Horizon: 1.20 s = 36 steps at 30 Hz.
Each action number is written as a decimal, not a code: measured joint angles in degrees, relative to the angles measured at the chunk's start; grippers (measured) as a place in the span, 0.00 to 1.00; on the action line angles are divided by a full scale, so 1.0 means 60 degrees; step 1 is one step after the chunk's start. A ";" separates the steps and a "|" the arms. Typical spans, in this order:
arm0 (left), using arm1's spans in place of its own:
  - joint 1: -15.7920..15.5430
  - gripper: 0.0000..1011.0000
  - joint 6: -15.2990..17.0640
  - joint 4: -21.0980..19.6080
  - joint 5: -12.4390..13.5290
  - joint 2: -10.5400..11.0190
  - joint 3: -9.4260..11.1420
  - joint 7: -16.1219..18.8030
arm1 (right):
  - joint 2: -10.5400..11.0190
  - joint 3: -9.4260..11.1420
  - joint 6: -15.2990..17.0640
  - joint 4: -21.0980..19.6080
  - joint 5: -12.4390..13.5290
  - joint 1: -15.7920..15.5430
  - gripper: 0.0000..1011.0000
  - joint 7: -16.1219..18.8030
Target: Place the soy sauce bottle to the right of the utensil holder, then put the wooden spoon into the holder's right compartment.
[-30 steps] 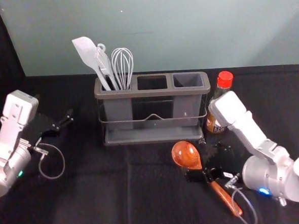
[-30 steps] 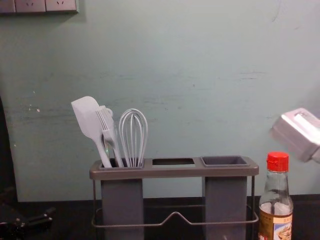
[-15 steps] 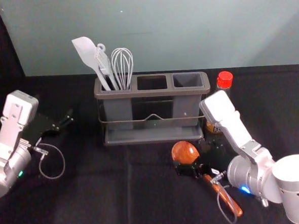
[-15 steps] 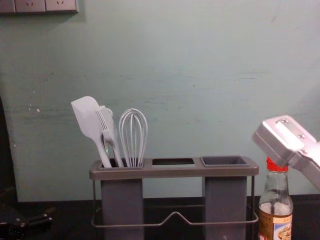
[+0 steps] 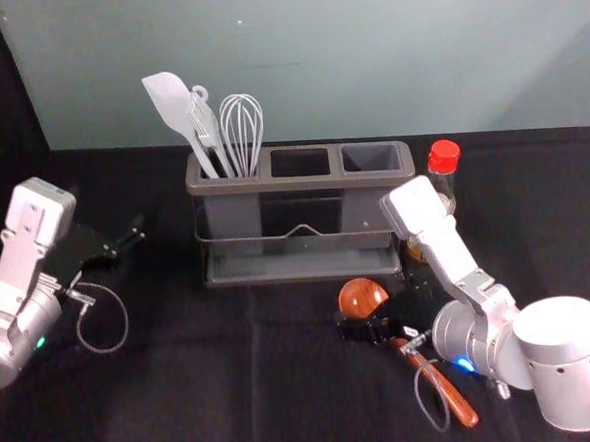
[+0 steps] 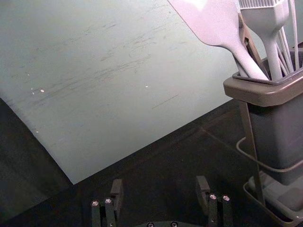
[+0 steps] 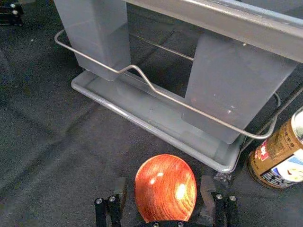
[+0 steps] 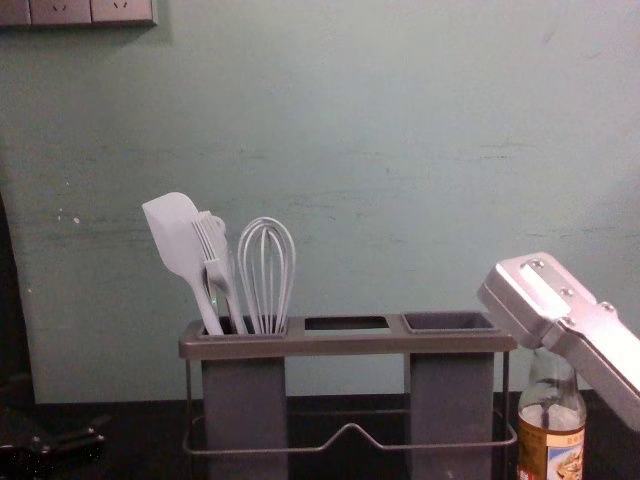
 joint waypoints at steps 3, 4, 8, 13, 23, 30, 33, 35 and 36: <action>0.0000 0.99 0.0000 0.0000 0.0000 0.0000 0.0000 0.0000 | -0.0055 -0.0001 -0.0006 0.0140 -0.0066 0.0080 0.99 0.0075; 0.0001 0.99 0.0000 0.0000 0.0000 0.0000 0.0000 0.0000 | -0.0082 -0.0006 -0.0009 0.0201 -0.0104 0.0117 0.99 0.0120; 0.0000 0.99 0.0000 0.0000 0.0000 0.0000 0.0000 0.0000 | -0.0134 -0.0005 -0.0013 0.0310 -0.0172 0.0179 0.99 0.0185; 0.0001 0.99 0.0000 0.0000 0.0000 0.0000 0.0000 0.0000 | -0.0265 0.0033 0.0008 0.0514 -0.0270 0.0298 0.99 0.0282; 0.0000 0.99 0.0000 0.0000 0.0000 0.0000 0.0000 0.0001 | -0.0397 0.0120 0.0115 0.0640 -0.0421 0.0364 0.99 0.0426; 0.0000 0.99 0.0000 0.0000 0.0000 0.0000 0.0000 0.0000 | -0.0461 0.0190 0.0151 0.0702 -0.0535 0.0366 0.99 0.0567; 0.0000 0.99 0.0000 0.0000 0.0000 0.0000 0.0000 0.0000 | -0.0485 0.0220 0.0152 0.0739 -0.0568 0.0359 0.99 0.0631; 0.0000 0.99 0.0000 0.0000 0.0000 0.0000 0.0000 0.0000 | -0.0508 0.0247 0.0154 0.0763 -0.0597 0.0353 0.99 0.0676; 0.0000 0.99 0.0000 0.0000 0.0000 0.0000 0.0000 0.0000 | -0.0514 0.0257 0.0154 0.0768 -0.0609 0.0350 0.99 0.0697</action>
